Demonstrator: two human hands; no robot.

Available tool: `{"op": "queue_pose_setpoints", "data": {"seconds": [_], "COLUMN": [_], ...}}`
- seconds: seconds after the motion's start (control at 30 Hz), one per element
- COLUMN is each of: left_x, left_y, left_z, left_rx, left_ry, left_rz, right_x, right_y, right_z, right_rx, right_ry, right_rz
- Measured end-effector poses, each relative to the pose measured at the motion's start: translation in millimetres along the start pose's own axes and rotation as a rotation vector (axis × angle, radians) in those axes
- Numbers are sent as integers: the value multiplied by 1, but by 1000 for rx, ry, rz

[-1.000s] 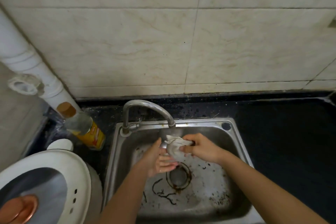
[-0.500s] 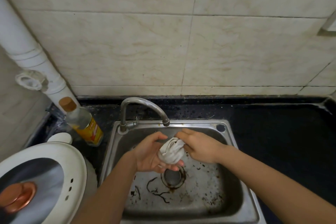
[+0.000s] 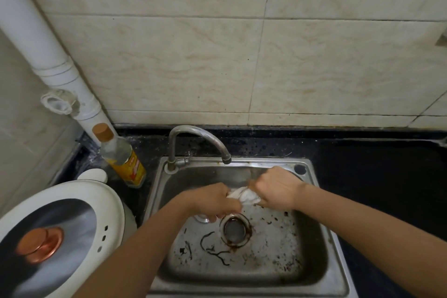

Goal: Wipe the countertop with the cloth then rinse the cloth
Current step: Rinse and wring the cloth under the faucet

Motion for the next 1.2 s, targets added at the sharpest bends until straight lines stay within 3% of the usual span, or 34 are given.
{"op": "queue_pose_setpoints", "data": {"seconds": [0.13,0.27,0.43,0.5,0.6,0.7,0.8,0.9,1.03,1.1,1.2], "left_x": [9,21,14,14,20,29,37,45,51,53,55], "left_y": [0,2,-4,-4,-5,2,12,17,21,24,24], "left_z": [3,4,10,11,8,3,-1,1,8,9,6], "left_rx": [300,536,644,598,473,139,-188,-356,-335,-206,120], "left_ry": [-424,-769,-696,-488,-96,375,590,575,473,322,-86], "left_rz": [135,138,278,312,210,36,-11,11,19,6,83], "right_x": [6,7,15,17,15,9,4,8,20,24,19], "right_y": [-3,-3,3,5,6,8,13,11,10,12,10], "right_z": [14,17,16,11,4,8,12,11,-1,-2,-4], "right_rx": [15,-50,-75,-50,153,410,543,670,776,660,295], "right_ry": [-596,-1176,-1452,-1337,-774,-383,-87,113,331,377,293], "right_rz": [123,265,337,344,340,228,118,74,-62,-101,-53]}}
Point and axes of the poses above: each hand's wrist, its own y-axis away from the middle knuckle, its own z-axis out of the palm, x = y × z, the point moved 1 cm from there along -y, towards the middle knuckle, and after that the axes turned 15 degrees about -z, right-handed, at the moved point
